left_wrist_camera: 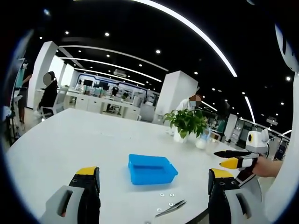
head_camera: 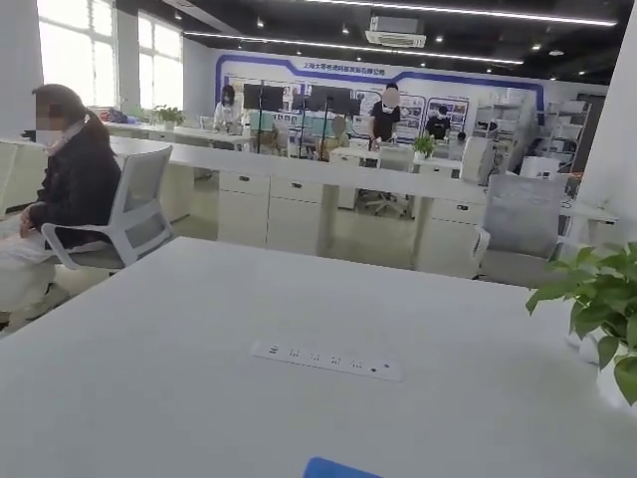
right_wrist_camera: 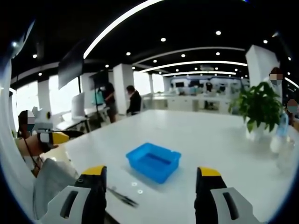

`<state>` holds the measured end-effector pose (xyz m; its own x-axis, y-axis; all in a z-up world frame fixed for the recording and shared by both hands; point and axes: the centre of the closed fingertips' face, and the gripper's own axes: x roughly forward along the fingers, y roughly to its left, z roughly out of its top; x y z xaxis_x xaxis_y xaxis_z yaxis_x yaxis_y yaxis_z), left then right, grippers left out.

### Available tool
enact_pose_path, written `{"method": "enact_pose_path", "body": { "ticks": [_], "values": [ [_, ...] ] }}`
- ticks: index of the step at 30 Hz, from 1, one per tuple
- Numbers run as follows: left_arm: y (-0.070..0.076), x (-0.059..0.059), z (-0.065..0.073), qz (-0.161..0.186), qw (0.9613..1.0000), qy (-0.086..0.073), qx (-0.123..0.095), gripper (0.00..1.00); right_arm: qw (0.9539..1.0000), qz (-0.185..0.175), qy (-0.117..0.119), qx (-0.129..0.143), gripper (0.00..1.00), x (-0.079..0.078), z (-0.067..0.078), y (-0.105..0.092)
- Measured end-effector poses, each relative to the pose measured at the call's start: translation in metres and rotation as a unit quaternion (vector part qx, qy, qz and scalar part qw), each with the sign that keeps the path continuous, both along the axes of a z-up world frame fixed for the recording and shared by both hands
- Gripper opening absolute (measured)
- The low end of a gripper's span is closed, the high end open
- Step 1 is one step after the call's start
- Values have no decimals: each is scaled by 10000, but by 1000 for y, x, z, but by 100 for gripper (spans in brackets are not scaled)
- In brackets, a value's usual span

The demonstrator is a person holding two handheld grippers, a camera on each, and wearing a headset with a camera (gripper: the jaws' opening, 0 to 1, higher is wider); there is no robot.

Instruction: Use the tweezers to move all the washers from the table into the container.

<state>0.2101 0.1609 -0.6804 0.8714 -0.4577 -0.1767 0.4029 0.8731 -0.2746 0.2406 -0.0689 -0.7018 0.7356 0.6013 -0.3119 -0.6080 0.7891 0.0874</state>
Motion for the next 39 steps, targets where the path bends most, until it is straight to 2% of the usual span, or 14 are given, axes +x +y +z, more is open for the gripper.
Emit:
{"method": "enact_pose_path", "body": {
  "ticks": [9, 14, 18, 21, 24, 26, 28, 31, 33, 34, 35, 36, 39],
  "values": [
    [0, 1, -1, -67, 10000, 1, 57, 99, 9999, 62, 89, -67, 76, -1, -3, 8],
    [-2, 1, -3, -157, 9998, 35, 70, 99, 9992, 238, 293, -107, 71, -4, -11, 20],
    [-5, 3, -4, -268, 9996, 39, 60, 97, 9987, 380, 318, -124, 69, -6, -11, 33],
    [-11, 3, -9, -499, 9987, 64, 96, 86, 9978, 539, 278, -256, 68, -11, -10, 43],
    [-19, 2, -18, -758, 9968, 191, 180, 85, 9963, 676, 245, -470, 67, -16, -11, 47],
    [-23, 1, -26, -951, 9945, 297, 321, 84, 9955, 736, 248, -550, 67, -20, -12, 50],
    [-28, 0, -36, -1193, 9910, 424, 443, 81, 9942, 804, 240, -668, 66, -25, -14, 51],
    [-33, -1, -50, -1534, 9847, 684, 457, 75, 9922, 864, 208, -872, 64, -31, -17, 50],
    [-36, 0, -56, -1713, 9804, 727, 643, 73, 9909, 912, 213, -963, 62, -34, -20, 49],
    [-36, -1, -63, -1835, 9760, 845, 818, 72, 9904, 930, 222, -996, 62, -36, -21, 49],
    [-37, -1, -66, -1936, 9728, 854, 939, 71, 9902, 933, 234, -1014, 61, -36, -22, 48],
    [-39, -3, -72, -2093, 9669, 932, 1120, 69, 9899, 935, 255, -1036, 60, -37, -24, 47],
    [-46, -7, -84, -2424, 9549, 1049, 1360, 63, 9892, 917, 300, -1101, 58, -39, -28, 45]
  ]
}}
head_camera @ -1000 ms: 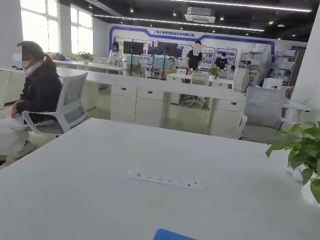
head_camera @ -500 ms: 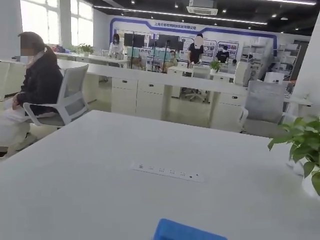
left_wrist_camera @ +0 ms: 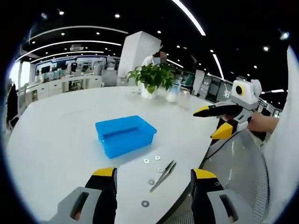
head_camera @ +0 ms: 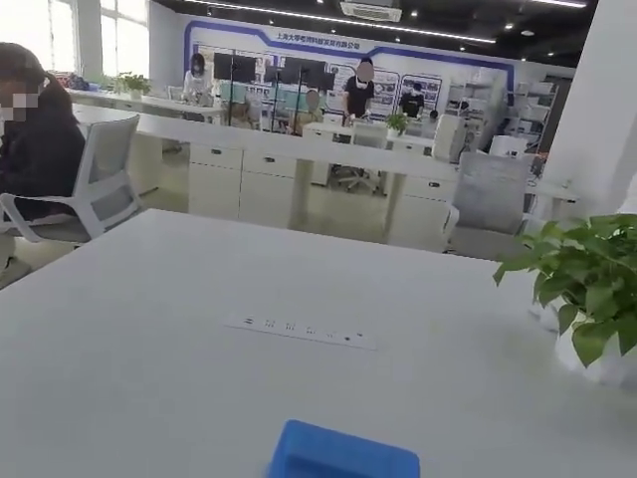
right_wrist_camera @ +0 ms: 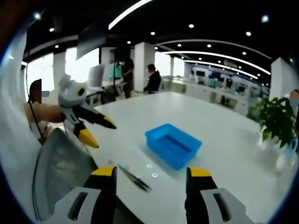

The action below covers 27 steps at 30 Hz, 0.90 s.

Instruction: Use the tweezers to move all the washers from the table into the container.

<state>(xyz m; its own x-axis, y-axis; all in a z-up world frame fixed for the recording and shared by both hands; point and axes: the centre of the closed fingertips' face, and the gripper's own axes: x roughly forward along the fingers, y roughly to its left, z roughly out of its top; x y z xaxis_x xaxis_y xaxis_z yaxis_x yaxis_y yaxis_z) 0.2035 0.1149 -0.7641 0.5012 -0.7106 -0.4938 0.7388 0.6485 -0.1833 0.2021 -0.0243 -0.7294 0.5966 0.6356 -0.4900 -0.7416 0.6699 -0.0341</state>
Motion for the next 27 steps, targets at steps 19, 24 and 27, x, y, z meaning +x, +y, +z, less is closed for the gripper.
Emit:
{"method": "enact_pose_path", "body": {
  "ticks": [19, 24, 27],
  "values": [
    [-16, -6, -50, -1170, 9844, 266, 1285, 32, 9799, 1562, 659, -1049, 34, -6, -59, 26],
    [-15, -6, -61, -1317, 9780, 309, 1587, 29, 9666, 1915, 896, -1452, 31, -5, -76, 28],
    [-17, -7, -65, -1408, 9754, 354, 1662, 27, 9598, 2118, 962, -1567, 28, -4, -82, 30]
  ]
}}
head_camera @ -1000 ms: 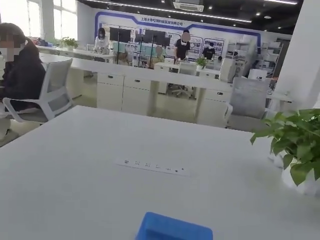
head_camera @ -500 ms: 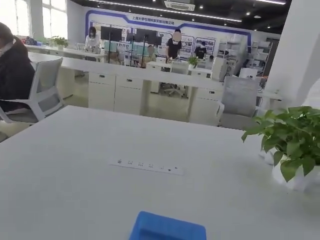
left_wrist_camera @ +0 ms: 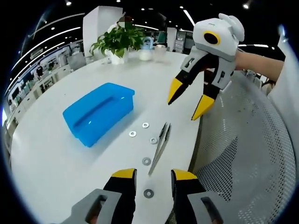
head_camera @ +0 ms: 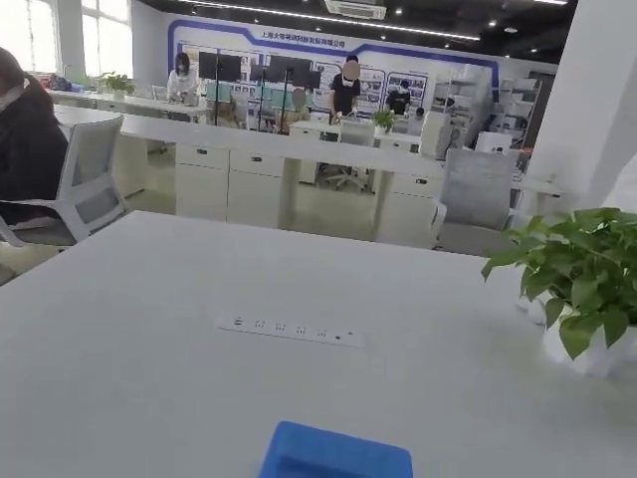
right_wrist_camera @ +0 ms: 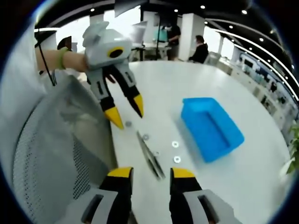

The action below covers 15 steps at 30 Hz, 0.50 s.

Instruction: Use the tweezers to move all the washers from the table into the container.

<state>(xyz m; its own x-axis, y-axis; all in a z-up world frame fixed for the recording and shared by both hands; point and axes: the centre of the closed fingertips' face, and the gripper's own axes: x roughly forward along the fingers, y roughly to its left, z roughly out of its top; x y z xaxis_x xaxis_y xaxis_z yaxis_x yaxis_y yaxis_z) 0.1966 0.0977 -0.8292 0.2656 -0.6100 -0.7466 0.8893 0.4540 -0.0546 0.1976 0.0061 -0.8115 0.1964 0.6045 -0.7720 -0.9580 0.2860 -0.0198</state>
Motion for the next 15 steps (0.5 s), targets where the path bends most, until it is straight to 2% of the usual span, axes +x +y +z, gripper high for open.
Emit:
{"method": "enact_pose_path", "body": {
  "ticks": [6, 9, 12, 15],
  "values": [
    [-3, 1, -9, -111, 9998, 98, 160, 18, 9988, 365, 153, -291, 22, 3, -12, 4],
    [-3, 3, -14, -100, 9995, 209, 225, 15, 9974, 534, 253, -419, 20, 5, -20, 7],
    [-2, 5, -21, -145, 9988, 259, 389, 11, 9957, 670, 365, -530, 19, 7, -27, 10],
    [-3, 6, -23, -180, 9984, 300, 437, 8, 9939, 806, 410, -633, 17, 9, -34, 14]
  ]
}}
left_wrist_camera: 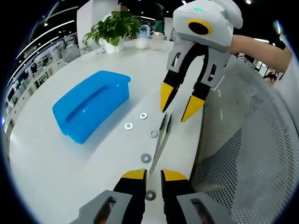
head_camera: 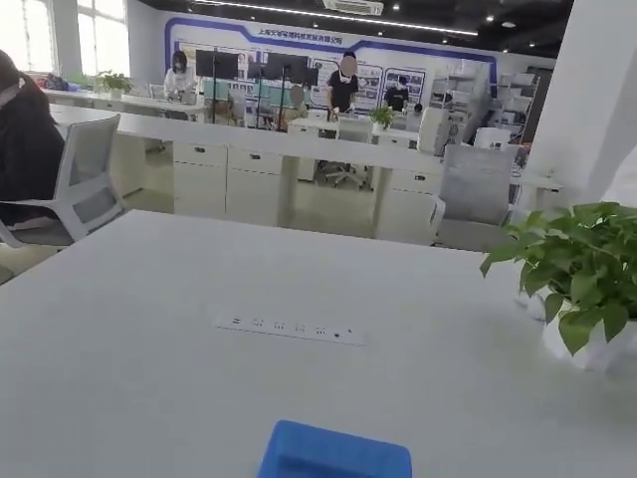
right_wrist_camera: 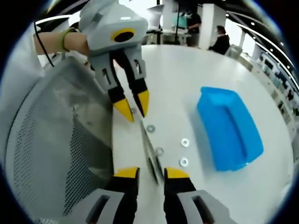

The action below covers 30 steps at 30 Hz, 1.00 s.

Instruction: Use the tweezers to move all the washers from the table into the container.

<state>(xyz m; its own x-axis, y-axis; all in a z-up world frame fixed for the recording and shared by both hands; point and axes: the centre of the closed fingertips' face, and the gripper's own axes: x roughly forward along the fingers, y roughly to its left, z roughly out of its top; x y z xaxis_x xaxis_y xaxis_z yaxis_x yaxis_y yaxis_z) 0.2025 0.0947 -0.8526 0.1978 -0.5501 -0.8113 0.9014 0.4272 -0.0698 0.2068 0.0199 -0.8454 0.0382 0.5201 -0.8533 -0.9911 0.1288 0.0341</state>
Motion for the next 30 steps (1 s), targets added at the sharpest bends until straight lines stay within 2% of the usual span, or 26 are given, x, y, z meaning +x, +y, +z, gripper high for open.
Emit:
{"method": "enact_pose_path", "body": {
  "ticks": [2, 4, 10, 15, 19, 27, 30],
  "values": [
    [0, 0, -3, -78, 9999, 25, 83, 7, 9999, 80, 37, -71, 16, 1, -4, 2],
    [0, 0, -5, -176, 9997, -13, 179, 5, 9998, 144, 31, -130, 15, 2, -7, 3],
    [-1, 0, -9, -353, 9989, -28, 308, 2, 9994, 258, 103, -203, 13, 3, -14, 5],
    [-2, 0, -11, -434, 9985, -12, 338, 0, 9985, 423, 103, -317, 11, 2, -20, 4],
    [-1, -1, -11, -552, 9979, -62, 338, 0, 9985, 484, 52, -234, 8, 5, -20, 5],
    [0, -4, 16, -724, 9970, -244, 105, 0, 9982, 586, -51, -116, 8, 2, -18, 7],
    [-2, -5, 32, -899, 9951, -406, 47, 0, 9978, 657, -113, -62, 8, 0, -16, 9]
  ]
}}
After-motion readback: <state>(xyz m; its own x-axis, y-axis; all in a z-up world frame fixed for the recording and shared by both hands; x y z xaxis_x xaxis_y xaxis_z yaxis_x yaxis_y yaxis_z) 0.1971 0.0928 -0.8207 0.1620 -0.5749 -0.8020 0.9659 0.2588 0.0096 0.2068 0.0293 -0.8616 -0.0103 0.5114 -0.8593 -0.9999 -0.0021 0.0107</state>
